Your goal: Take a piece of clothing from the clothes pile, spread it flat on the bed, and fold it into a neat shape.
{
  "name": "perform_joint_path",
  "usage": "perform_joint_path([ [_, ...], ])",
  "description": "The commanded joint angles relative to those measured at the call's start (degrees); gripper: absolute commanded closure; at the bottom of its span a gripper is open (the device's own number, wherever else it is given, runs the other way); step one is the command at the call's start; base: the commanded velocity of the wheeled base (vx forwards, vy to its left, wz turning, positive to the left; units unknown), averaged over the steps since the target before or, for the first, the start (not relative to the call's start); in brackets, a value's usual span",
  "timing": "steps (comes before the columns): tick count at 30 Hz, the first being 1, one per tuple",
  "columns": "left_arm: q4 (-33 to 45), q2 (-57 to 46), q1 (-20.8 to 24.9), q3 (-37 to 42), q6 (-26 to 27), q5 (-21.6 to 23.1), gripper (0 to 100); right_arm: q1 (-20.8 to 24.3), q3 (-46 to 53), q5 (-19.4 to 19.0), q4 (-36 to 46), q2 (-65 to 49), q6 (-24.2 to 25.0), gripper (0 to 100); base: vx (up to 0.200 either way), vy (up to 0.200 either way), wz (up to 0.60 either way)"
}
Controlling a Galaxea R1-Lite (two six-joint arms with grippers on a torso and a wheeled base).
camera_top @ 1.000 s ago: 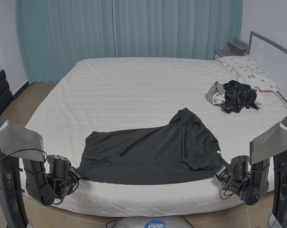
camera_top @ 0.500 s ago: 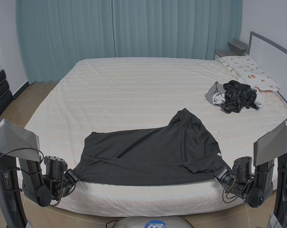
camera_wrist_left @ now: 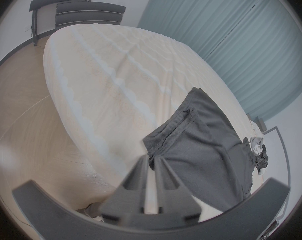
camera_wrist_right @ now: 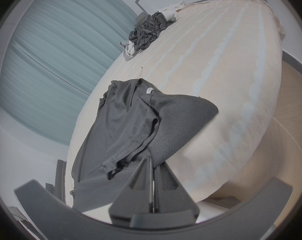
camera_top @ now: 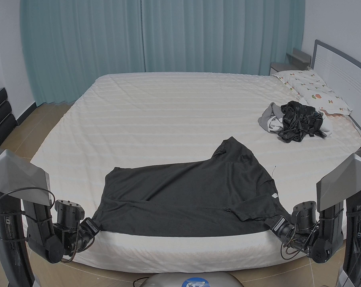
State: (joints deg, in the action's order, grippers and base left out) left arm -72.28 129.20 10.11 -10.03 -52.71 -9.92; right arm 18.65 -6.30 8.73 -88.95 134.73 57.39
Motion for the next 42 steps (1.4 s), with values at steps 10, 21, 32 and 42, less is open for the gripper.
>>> perform_joint_path([
  [10,-6.38,-6.50,-0.35,4.85,6.39,0.17,0,-3.71,5.51,-3.63,-0.61,-15.37,-6.94,0,0.000,0.000,0.00],
  [21,-7.18,-7.91,-3.34,3.88,3.67,6.23,0,-5.20,4.90,-3.81,-0.61,-20.38,-6.94,0,0.109,0.000,0.00],
  [32,-7.18,-7.99,-3.25,0.54,3.67,6.32,0,-5.20,4.63,-4.16,-0.61,-18.28,-6.50,0,0.109,0.000,0.00],
  [42,-4.54,-6.32,-3.43,-12.73,4.72,6.85,0,-5.12,4.63,-5.74,-0.61,-17.75,-6.42,0,0.000,0.000,0.00],
])
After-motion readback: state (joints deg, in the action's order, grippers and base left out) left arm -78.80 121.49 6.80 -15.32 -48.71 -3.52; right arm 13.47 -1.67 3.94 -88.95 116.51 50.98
